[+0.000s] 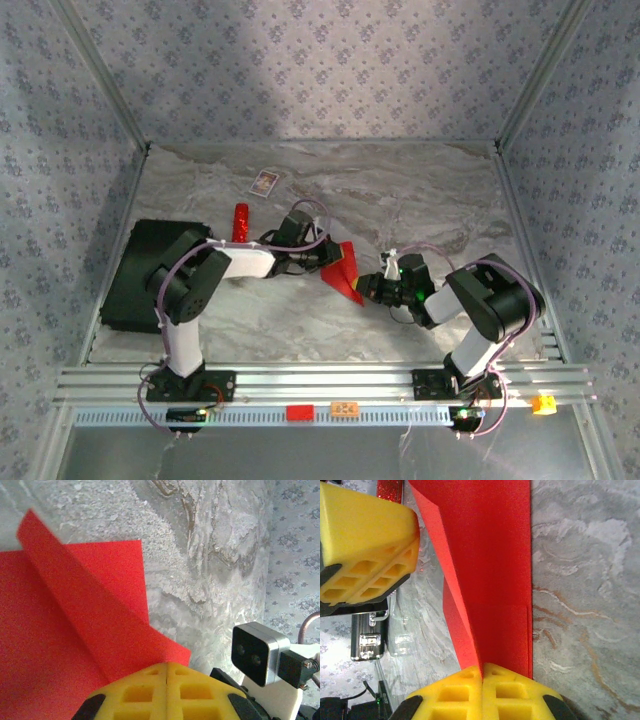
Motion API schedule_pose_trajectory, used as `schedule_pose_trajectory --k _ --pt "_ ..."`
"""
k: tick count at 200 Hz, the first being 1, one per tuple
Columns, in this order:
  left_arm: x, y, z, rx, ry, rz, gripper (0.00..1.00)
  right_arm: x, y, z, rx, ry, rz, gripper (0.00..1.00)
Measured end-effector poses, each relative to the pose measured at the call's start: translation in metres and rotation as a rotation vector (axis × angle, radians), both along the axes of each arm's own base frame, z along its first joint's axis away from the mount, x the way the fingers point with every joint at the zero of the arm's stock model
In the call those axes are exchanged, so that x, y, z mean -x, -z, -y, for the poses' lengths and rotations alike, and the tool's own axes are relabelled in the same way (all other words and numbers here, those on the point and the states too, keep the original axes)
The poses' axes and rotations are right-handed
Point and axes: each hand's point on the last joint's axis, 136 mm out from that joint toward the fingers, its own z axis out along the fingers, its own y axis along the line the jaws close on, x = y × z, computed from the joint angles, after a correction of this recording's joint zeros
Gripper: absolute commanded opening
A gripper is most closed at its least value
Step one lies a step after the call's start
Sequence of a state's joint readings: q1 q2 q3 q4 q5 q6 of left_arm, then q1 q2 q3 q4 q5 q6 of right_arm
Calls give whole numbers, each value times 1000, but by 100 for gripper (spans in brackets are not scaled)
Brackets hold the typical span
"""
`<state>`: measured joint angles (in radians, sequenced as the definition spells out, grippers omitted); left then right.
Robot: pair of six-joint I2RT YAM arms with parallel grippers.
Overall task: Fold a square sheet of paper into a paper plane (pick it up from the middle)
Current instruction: Fourth fold the wing at the center of the table.
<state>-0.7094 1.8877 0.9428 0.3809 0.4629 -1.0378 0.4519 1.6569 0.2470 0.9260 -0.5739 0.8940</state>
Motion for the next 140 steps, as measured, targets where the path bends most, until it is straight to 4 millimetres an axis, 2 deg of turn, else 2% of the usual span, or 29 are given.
schedule_pose_trajectory --k 64,140 --pt "-1 19 3 -8 4 -31 1 0 0 0 -8 3 -10 1" --pt "-6 18 4 -15 -11 -22 1 -1 0 0 -11 -6 -32 1"
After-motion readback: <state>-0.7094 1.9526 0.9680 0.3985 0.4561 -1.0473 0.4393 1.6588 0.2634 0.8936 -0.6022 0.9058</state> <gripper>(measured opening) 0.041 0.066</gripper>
